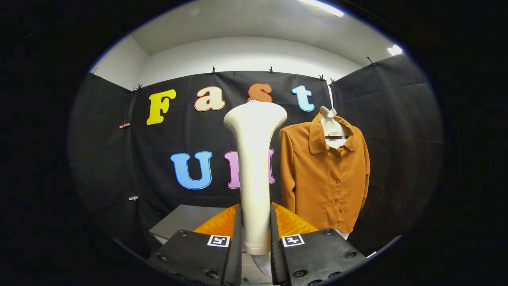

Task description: Iron the clothes twice with a garment steamer, once on the left side and once on the right side.

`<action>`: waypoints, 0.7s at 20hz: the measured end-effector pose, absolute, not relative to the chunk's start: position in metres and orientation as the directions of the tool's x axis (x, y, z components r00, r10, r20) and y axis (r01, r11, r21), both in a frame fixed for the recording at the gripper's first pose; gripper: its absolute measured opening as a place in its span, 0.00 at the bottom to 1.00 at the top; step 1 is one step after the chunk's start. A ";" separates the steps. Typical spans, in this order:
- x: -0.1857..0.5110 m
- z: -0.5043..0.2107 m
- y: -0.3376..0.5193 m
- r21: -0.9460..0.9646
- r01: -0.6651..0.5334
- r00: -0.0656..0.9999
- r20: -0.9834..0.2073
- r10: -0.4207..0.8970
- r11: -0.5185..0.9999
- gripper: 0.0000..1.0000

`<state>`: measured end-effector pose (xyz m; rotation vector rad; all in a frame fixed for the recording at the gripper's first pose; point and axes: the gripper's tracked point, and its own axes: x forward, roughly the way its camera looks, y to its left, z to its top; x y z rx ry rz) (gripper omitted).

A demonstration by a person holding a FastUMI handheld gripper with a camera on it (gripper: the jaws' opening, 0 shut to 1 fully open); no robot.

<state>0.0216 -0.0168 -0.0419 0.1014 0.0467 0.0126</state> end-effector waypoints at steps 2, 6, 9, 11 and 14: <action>0.022 -0.042 -0.018 0.097 -0.009 0.999 -0.047 0.014 0.995 0.33; 0.022 -0.042 -0.019 0.102 -0.013 0.999 -0.050 0.019 0.995 0.33; 0.023 -0.040 -0.022 0.102 -0.014 0.999 -0.050 0.019 0.995 0.33; 0.023 -0.039 -0.024 0.104 -0.013 0.999 -0.049 0.019 0.995 0.33; 0.023 -0.039 -0.025 0.103 -0.014 0.999 -0.049 0.019 0.995 0.33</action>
